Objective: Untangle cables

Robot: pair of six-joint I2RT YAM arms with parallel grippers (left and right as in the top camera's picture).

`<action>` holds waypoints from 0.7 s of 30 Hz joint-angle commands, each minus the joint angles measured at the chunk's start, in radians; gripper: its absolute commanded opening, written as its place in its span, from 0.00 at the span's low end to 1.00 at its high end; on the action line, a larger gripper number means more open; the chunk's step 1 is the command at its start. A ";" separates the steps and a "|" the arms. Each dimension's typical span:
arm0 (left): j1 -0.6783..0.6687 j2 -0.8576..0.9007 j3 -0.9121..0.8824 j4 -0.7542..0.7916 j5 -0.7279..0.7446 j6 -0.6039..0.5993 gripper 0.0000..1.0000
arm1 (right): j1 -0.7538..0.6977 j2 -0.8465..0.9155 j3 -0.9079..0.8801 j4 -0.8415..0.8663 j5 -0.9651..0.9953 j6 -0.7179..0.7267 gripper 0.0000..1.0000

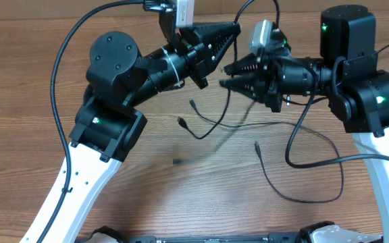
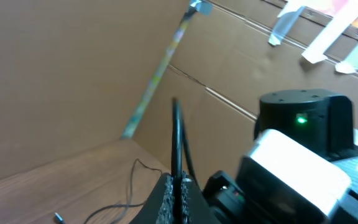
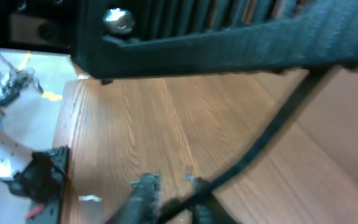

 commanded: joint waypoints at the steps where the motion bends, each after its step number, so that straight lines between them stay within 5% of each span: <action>1: -0.006 0.008 0.011 0.008 -0.060 0.027 0.04 | 0.003 -0.020 0.005 0.002 0.047 0.026 0.04; 8: -0.006 0.008 0.011 -0.048 -0.113 0.027 0.05 | 0.003 -0.020 0.005 0.016 0.048 0.026 0.04; 9: -0.006 0.008 0.011 -0.052 -0.113 0.027 0.12 | 0.003 -0.020 0.005 0.019 0.049 0.026 0.04; 13: 0.002 0.008 0.011 -0.060 -0.113 0.042 0.66 | 0.003 -0.020 0.005 0.034 0.130 0.071 0.04; 15: 0.013 0.008 0.011 -0.068 -0.113 0.073 1.00 | 0.003 -0.020 0.005 0.050 0.231 0.130 0.04; 21: 0.080 0.008 0.011 -0.153 -0.113 0.072 1.00 | 0.002 -0.020 0.005 0.093 0.514 0.302 0.04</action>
